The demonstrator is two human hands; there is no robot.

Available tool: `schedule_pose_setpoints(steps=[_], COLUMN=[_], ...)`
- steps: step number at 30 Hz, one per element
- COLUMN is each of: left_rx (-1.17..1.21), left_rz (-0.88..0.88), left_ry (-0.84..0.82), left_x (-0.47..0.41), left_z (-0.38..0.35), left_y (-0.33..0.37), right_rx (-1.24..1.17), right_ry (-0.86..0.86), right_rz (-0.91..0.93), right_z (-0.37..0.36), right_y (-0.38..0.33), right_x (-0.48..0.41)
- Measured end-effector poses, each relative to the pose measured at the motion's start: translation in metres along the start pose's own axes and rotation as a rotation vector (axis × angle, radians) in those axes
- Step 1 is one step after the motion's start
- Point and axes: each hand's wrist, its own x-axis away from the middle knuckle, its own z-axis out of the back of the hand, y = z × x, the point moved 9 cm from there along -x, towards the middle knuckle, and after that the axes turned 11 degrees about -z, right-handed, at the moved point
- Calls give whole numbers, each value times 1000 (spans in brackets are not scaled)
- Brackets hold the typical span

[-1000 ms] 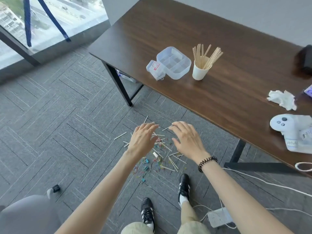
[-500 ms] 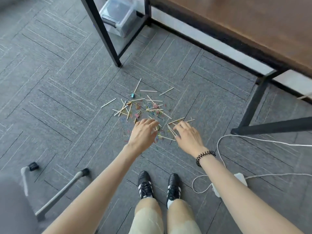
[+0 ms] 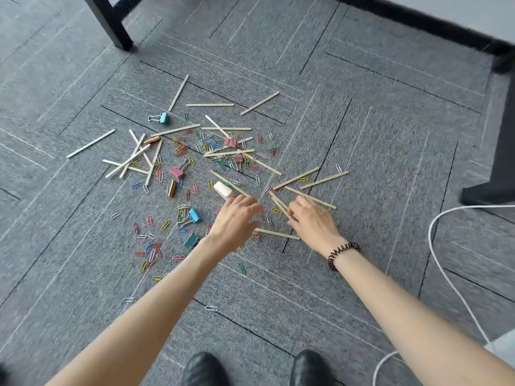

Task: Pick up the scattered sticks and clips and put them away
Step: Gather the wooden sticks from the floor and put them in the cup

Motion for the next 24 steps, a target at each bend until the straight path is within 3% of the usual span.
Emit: schedule_pose_setpoints(steps=[8, 17, 20, 24], left_rx=[-50, -145, -173, -106], left_rz=[-246, -375, -372, -252], left_ry=[115, 104, 150, 194], left_x=[-19, -17, -17, -18], left_z=[-56, -54, -42, -23], left_y=[5, 18, 17, 1], right_rx=[-219, 4, -32, -253], right_ry=[3, 19, -32, -29], right_rz=[-69, -46, -37, -47], right_z=[-38, -38, -36, -23], right_y=[33, 20, 22, 28], right_x=[-46, -43, -42, -43])
